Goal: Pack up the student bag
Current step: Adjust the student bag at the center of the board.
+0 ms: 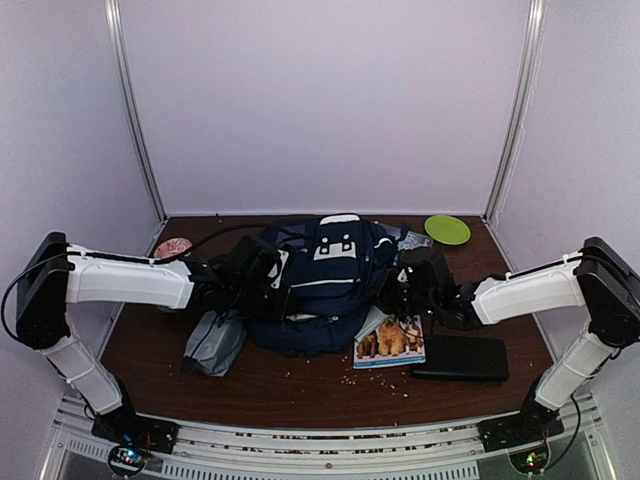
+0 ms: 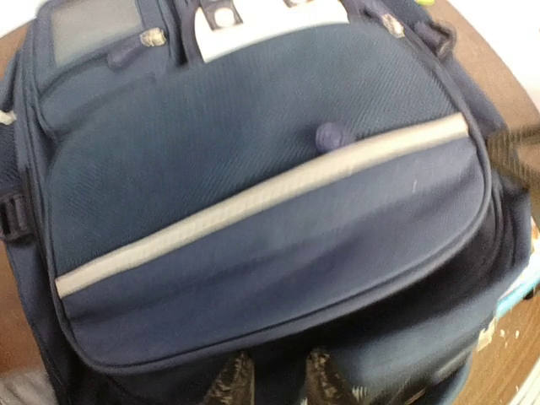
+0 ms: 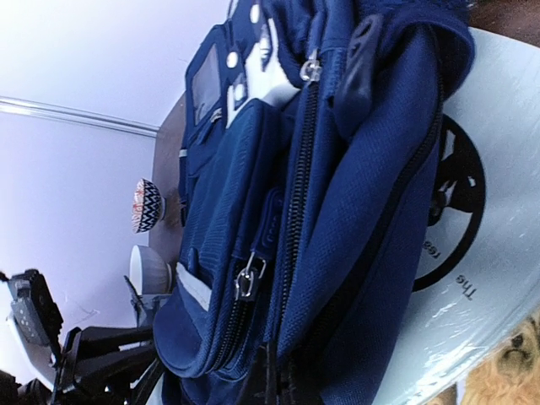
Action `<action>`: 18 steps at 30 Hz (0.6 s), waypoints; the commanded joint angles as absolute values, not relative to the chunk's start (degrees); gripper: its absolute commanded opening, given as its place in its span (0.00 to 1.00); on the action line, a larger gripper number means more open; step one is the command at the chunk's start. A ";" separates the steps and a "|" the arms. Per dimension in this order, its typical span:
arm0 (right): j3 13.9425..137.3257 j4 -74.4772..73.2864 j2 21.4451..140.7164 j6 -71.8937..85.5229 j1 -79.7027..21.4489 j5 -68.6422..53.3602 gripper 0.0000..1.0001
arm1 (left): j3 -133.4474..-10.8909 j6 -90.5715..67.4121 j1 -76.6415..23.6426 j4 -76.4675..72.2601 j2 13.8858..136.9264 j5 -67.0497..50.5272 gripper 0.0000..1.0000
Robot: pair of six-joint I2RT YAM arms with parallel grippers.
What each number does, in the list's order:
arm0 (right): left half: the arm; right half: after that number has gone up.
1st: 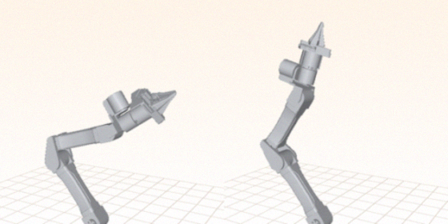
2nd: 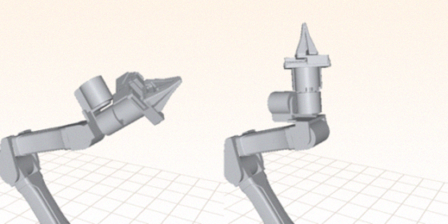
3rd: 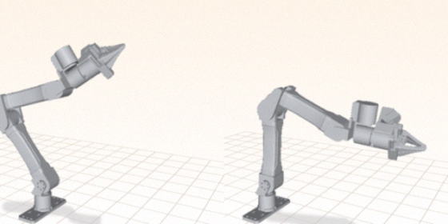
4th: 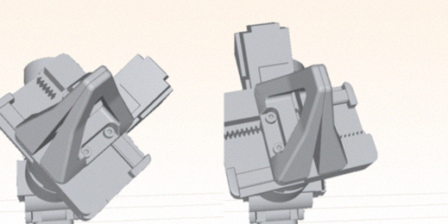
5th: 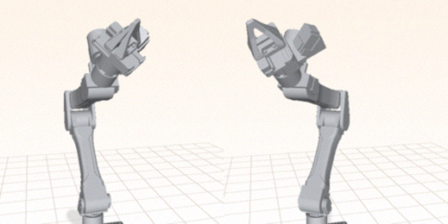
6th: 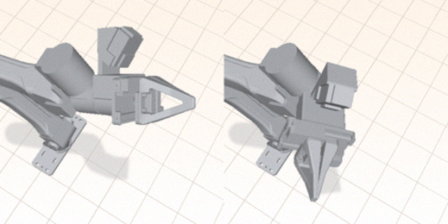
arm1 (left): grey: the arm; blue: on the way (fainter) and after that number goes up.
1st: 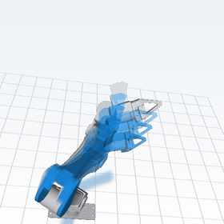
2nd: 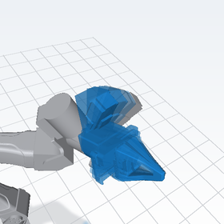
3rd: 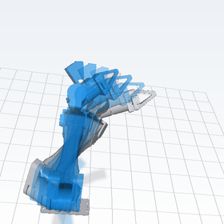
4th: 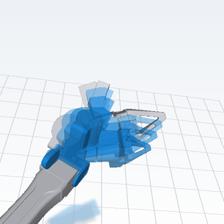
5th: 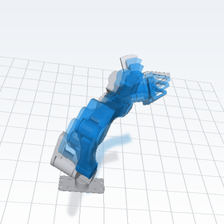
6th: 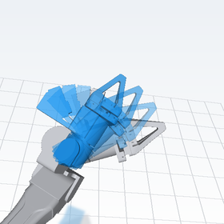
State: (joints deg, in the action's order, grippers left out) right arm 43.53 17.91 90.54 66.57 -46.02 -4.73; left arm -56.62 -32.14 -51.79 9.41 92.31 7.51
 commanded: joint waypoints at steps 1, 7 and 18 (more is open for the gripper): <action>43.85 28.80 86.91 71.52 -49.38 -1.89 0.00 | -62.97 -26.48 -48.96 4.08 93.56 7.45 0.34; 46.61 26.00 84.05 71.07 -49.89 2.43 0.00 | -64.51 -20.29 -48.88 4.78 90.66 7.67 0.46; 48.13 21.08 84.49 69.25 -49.64 0.37 0.00 | -61.99 -6.98 -51.55 10.67 83.11 -1.05 0.74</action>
State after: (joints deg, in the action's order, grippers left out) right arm 45.82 19.09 86.85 70.72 -49.28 1.30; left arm -62.26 -15.46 -49.52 9.28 84.84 3.88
